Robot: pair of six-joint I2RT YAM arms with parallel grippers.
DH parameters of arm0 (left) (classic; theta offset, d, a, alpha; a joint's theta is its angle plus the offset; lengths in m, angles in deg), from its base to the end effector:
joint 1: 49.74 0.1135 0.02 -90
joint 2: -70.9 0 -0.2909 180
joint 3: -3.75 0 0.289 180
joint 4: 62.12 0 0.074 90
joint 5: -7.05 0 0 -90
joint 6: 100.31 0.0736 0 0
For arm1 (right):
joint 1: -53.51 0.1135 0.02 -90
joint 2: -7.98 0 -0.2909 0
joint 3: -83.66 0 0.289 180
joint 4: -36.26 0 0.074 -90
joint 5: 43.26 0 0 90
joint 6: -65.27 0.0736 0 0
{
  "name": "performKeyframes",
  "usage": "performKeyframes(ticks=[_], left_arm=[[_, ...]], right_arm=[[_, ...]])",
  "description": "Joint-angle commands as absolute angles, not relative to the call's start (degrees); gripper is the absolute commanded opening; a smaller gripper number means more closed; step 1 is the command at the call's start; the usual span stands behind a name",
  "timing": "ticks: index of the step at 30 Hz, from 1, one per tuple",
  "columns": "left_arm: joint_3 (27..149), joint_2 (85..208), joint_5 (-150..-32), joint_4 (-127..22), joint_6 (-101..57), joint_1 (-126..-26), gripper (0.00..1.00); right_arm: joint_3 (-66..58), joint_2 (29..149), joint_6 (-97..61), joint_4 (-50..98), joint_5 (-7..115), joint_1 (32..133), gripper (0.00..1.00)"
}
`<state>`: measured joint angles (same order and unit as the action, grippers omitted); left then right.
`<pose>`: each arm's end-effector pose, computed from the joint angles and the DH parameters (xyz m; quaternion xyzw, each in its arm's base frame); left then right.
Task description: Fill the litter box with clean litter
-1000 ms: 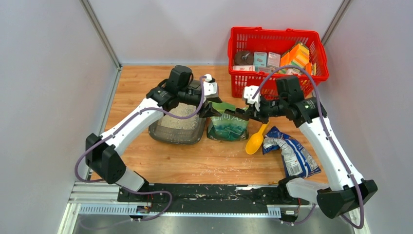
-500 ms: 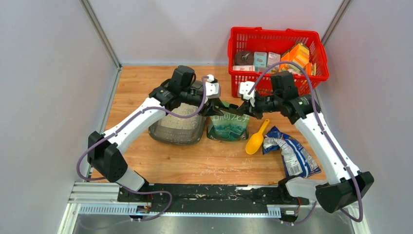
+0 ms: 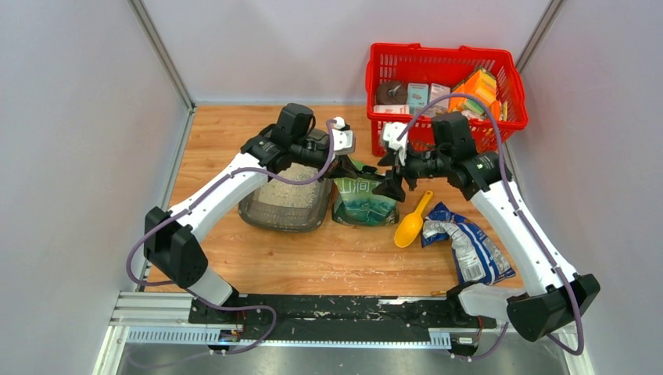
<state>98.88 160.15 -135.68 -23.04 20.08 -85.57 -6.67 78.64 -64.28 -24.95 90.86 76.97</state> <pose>0.2924 -0.2833 0.3691 0.6074 0.5448 -0.4104 0.4071 0.2463 0.1627 0.4012 -0.5731 0.6400 0.2859 0.4245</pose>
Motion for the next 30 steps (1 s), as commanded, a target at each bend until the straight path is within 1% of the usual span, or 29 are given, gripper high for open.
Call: performKeyframes(ticks=[1,3,5,8,14,20,21,27,30], left_arm=[[99.67,156.77,-137.17,-22.53,23.00,-84.28,0.00],[99.23,155.63,-137.88,-21.92,23.53,-83.93,0.00],[99.23,155.28,-139.10,-21.48,23.44,-83.84,0.00],[98.70,154.92,-140.95,-23.57,19.77,-83.93,0.00],[98.79,154.75,-141.31,-24.56,18.61,-83.93,0.00],[98.52,154.66,-141.04,-25.17,17.73,-83.93,0.00],[98.44,154.66,-141.04,-25.35,17.64,-83.93,0.00],[98.52,154.83,-140.96,-25.61,17.38,-83.93,0.00],[98.52,155.10,-141.04,-25.88,16.85,-83.93,0.00]], right_arm=[[-9.45,77.77,-47.33,-16.51,92.70,73.03,0.84],[-8.92,76.81,-46.78,-15.54,95.87,72.06,0.86],[-7.96,75.49,-49.42,-15.45,98.84,72.05,0.85],[-4.53,74.61,-47.75,-10.44,99.65,72.14,0.84],[-5.40,77.77,-46.96,-7.98,103.34,73.02,0.79],[-6.37,80.40,-46.70,-5.87,104.13,74.60,0.70],[-6.28,80.49,-46.78,-5.78,104.22,74.78,0.67],[-5.93,81.20,-47.57,-5.78,104.05,75.75,0.55],[-5.84,81.20,-47.84,-5.78,103.87,76.01,0.52]])
